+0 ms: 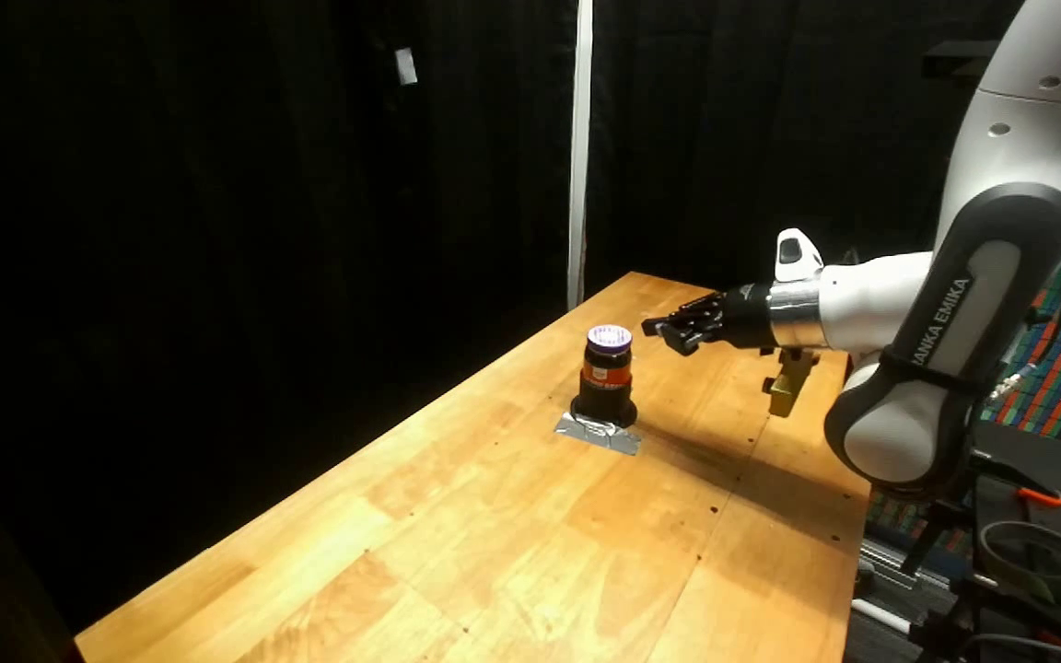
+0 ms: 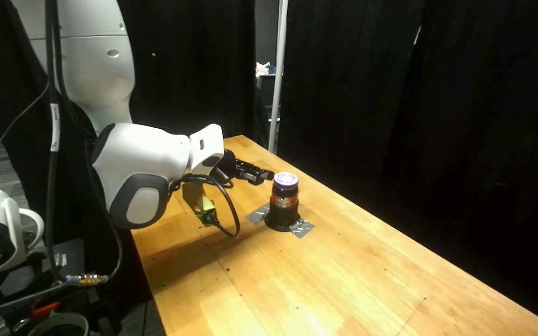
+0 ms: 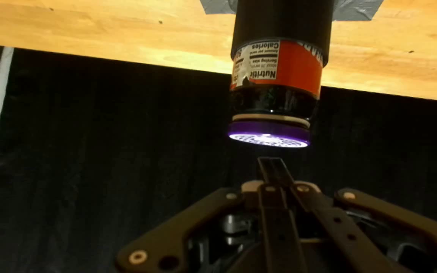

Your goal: Put the rubber band around the brown cup

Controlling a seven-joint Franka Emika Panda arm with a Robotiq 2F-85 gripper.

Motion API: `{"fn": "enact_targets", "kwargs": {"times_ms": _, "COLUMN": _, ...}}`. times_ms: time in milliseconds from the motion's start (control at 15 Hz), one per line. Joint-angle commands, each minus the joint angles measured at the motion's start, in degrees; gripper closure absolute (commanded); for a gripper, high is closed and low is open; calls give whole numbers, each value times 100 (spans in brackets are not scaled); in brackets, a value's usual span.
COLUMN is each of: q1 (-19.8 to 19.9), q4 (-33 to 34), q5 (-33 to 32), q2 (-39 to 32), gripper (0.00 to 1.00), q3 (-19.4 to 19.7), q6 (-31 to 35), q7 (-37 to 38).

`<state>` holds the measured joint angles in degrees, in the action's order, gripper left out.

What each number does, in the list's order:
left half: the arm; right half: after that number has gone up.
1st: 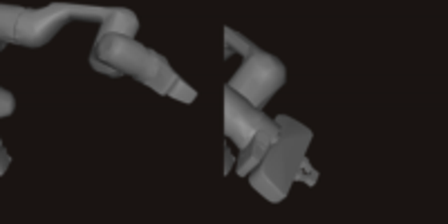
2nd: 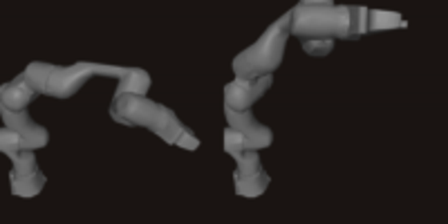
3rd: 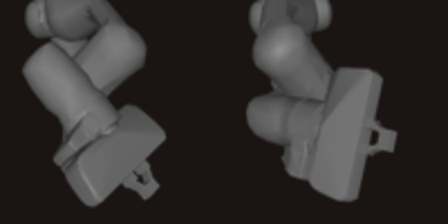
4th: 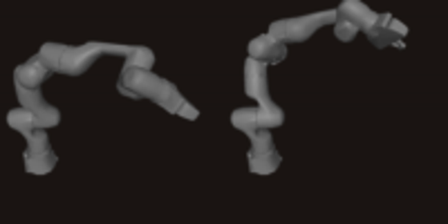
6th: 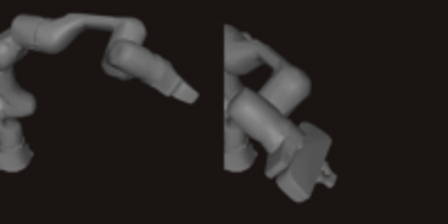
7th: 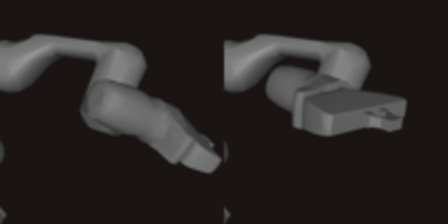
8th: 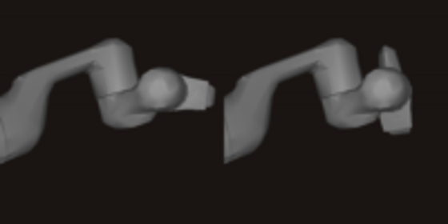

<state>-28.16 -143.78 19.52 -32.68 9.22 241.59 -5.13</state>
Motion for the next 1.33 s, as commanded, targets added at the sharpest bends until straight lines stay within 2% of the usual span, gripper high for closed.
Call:
{"fn": "enact_targets", "kwargs": {"times_ms": 0, "q1": 296, "q4": -261, "q5": -6, "q2": 2, "gripper": 72, "q3": -336, "q6": 361, "q7": -283}}
{"fn": "enact_targets", "kwargs": {"times_ms": 67, "q1": 261, "q4": -475, "q5": -94, "q2": 563, "gripper": 65, "q3": -289, "q6": -403, "q7": -558}}
{"fn": "enact_targets", "kwargs": {"times_ms": 200, "q1": 281, "q4": -830, "q5": 269, "q2": 1252, "gripper": 51, "q3": -396, "q6": -1419, "q7": -1160}}
{"fn": "enact_targets", "kwargs": {"times_ms": 400, "q1": -33, "q4": -1033, "q5": 1433, "q2": 1942, "gripper": 27, "q3": -233, "q6": -2714, "q7": -2245}}
{"fn": "enact_targets", "kwargs": {"times_ms": 467, "q1": -319, "q4": -1003, "q5": 1986, "q2": 2137, "gripper": 20, "q3": 1, "q6": -3178, "q7": -2717}}
{"fn": "enact_targets", "kwargs": {"times_ms": 533, "q1": -789, "q4": -930, "q5": 2473, "q2": 2327, "gripper": 13, "q3": 503, "q6": -3663, "q7": -3160}}
{"fn": "enact_targets", "kwargs": {"times_ms": 600, "q1": -1239, "q4": -830, "q5": 2949, "q2": 2358, "gripper": 5, "q3": 990, "q6": -3971, "q7": -3628}}
{"fn": "enact_targets", "kwargs": {"times_ms": 667, "q1": -1467, "q4": -775, "q5": 3359, "q2": 2352, "gripper": 0, "q3": 1248, "q6": -4128, "q7": -4081}}
{"fn": "enact_targets", "kwargs": {"times_ms": 800, "q1": -1916, "q4": -659, "q5": 4274, "q2": 2334, "gripper": 0, "q3": 1698, "q6": -4350, "q7": -5019}}
{"fn": "enact_targets", "kwargs": {"times_ms": 1000, "q1": -2381, "q4": -615, "q5": 5474, "q2": 2298, "gripper": 0, "q3": 2094, "q6": -4399, "q7": -6168}}
{"fn": "enact_targets", "kwargs": {"times_ms": 1267, "q1": -2696, "q4": -653, "q5": 6801, "q2": 2375, "gripper": 0, "q3": 2169, "q6": -4209, "q7": -7343}}
